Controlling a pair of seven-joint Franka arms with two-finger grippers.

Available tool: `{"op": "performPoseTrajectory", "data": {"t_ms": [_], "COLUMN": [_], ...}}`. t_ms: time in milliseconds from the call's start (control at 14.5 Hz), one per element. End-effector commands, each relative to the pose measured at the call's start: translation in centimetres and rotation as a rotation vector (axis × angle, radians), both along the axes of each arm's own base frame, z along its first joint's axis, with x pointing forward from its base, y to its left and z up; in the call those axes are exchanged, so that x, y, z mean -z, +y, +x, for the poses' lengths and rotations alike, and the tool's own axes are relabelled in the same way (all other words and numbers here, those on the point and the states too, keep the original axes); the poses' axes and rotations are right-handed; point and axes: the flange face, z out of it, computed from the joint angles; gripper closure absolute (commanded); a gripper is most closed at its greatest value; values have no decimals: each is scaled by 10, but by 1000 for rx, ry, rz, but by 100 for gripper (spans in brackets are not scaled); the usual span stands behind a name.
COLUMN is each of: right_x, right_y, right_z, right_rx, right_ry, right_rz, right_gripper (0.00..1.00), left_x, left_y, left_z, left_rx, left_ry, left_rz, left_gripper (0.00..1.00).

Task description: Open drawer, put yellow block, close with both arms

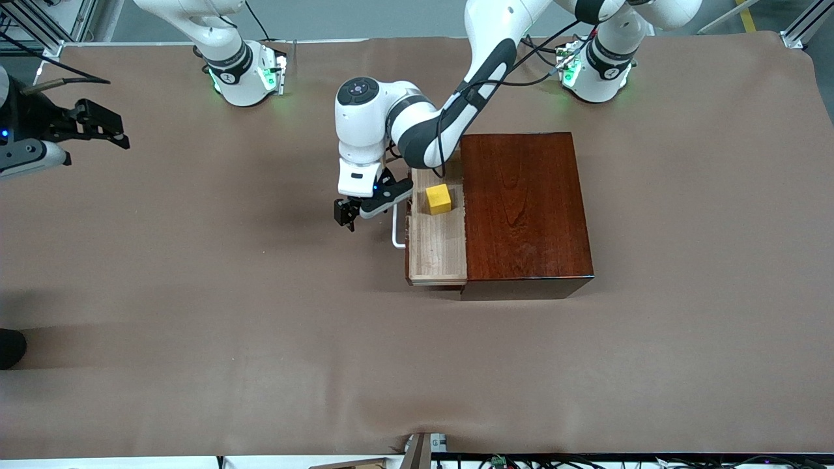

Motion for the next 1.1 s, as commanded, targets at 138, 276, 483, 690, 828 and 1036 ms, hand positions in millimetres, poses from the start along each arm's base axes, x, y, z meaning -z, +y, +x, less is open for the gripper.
{"op": "performPoseTrajectory", "data": {"t_ms": [138,276,483,690,828,1036], "right_x": [-1,-3,-5,-6,-6,-7], "right_y": [-7,-7,-19,-22,-19,-17], "right_z": [-8,-8,-7,-10,-10,-9], "right_rx": [-42,-42,-19,-13,-18,-21], "right_ry": [-18,-28,-42,-50,-71,-79], "right_rz": [-2,-2,-4,-5,-10,-10], "right_gripper": [0,0,0,0,0,0], "left_x": [3,4,7,5,6,5], "left_y": [1,3,7,14,20,30], "left_z": [-1,-1,0,2,4,11], "left_rx": [-22,-28,-34,-51,-66,-91], "left_ry": [-3,6,12,31,46,54], "left_rz": [47,61,88,125,156,192], "left_gripper": [0,0,0,0,0,0]}}
